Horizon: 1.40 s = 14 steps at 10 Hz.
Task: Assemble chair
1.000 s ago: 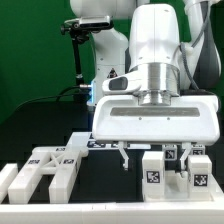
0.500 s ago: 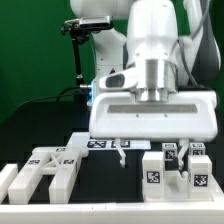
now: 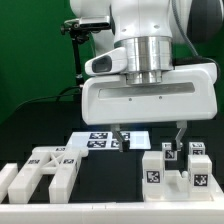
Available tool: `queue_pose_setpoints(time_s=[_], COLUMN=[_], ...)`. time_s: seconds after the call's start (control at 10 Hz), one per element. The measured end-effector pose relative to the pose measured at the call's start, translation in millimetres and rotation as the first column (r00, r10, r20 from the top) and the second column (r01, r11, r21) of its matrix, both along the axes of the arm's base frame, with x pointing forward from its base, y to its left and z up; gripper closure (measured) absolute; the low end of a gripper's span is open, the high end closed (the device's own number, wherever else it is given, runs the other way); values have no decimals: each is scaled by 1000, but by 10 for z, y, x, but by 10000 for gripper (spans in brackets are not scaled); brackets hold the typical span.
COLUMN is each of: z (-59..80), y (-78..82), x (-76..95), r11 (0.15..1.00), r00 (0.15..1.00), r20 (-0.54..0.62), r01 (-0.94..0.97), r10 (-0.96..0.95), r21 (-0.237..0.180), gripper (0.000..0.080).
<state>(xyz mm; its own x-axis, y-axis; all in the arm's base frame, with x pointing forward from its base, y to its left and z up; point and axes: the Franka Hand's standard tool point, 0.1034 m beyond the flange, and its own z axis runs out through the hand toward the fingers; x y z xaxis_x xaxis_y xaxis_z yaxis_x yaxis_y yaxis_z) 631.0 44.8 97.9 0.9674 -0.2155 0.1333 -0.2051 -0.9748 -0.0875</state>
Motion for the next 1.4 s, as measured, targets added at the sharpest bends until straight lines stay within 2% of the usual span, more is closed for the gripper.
queue_pose_setpoints(time_s=[0.3, 0.4, 0.6, 0.8, 1.0, 1.1, 1.2, 1.3, 1.4], z=[-159, -212, -212, -216, -217, -220, -224, -226, -233], y=[17, 7, 1, 3, 3, 18, 33, 28, 30], x=[107, 140, 136, 135, 135, 134, 128, 131, 153], r11=[1000, 1000, 999, 986, 958, 915, 793, 679, 485], r00=[993, 997, 995, 982, 954, 910, 789, 676, 490], r20=[-119, -81, -87, -95, -104, -115, -131, -141, -154], r01=[0, 12, 53, 164, 284, 403, 608, 733, 872], r10=[2, -11, -52, -162, -280, -397, -600, -723, -858], r21=[22, 8, 12, 19, 25, 31, 31, 34, 69], gripper=[151, 151, 165, 519, 514, 514, 514, 514, 514])
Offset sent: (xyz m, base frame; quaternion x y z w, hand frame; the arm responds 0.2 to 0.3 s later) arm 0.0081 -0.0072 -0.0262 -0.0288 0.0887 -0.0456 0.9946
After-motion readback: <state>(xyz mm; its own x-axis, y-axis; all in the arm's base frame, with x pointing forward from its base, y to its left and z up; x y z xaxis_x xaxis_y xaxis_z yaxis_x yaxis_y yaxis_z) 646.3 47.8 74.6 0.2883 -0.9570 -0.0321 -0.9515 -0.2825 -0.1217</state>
